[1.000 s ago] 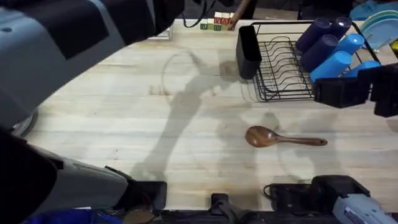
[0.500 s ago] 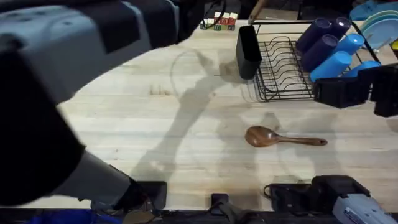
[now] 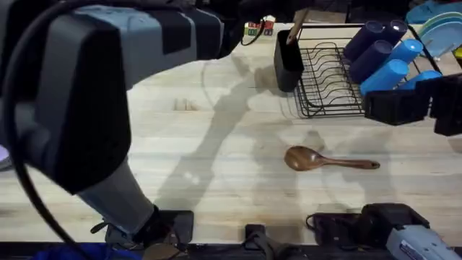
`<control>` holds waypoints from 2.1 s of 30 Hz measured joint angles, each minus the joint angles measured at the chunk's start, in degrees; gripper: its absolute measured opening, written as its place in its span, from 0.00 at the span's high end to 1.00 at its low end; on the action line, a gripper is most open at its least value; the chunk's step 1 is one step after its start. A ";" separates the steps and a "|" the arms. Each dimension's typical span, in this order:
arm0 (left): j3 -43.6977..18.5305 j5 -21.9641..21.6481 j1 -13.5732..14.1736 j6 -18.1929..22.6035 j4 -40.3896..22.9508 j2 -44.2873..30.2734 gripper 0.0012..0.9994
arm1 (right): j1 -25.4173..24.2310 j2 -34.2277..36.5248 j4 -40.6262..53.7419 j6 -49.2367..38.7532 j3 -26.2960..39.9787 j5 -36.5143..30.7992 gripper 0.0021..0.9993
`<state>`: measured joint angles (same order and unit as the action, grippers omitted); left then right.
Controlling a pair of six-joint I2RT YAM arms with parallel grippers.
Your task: Pick up the spoon on the table one by one and put them onto the rack
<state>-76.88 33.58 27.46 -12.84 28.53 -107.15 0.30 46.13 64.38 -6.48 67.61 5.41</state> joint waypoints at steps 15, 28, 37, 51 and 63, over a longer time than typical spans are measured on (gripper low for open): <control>0.00 -0.44 -0.10 1.63 -11.98 -4.22 0.96 | 0.00 0.00 0.00 0.00 0.00 0.00 0.00; -1.39 -1.44 -0.60 4.00 -21.21 -4.17 0.70 | 0.00 0.00 0.00 0.00 0.00 0.00 0.00; -1.38 -1.86 -0.61 4.06 -21.05 -4.17 0.34 | 0.00 0.00 0.14 0.00 0.00 0.00 0.00; -1.33 -2.10 -1.16 4.09 -23.87 -1.33 0.00 | 0.00 0.00 0.44 0.00 0.00 0.00 0.00; -1.33 -10.48 -7.04 6.61 -49.49 13.61 0.00 | 0.00 0.00 0.44 0.00 0.00 0.00 0.00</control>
<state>-78.22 23.10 20.43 -6.23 -20.96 -93.55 0.30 46.13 64.82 -6.48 67.61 5.41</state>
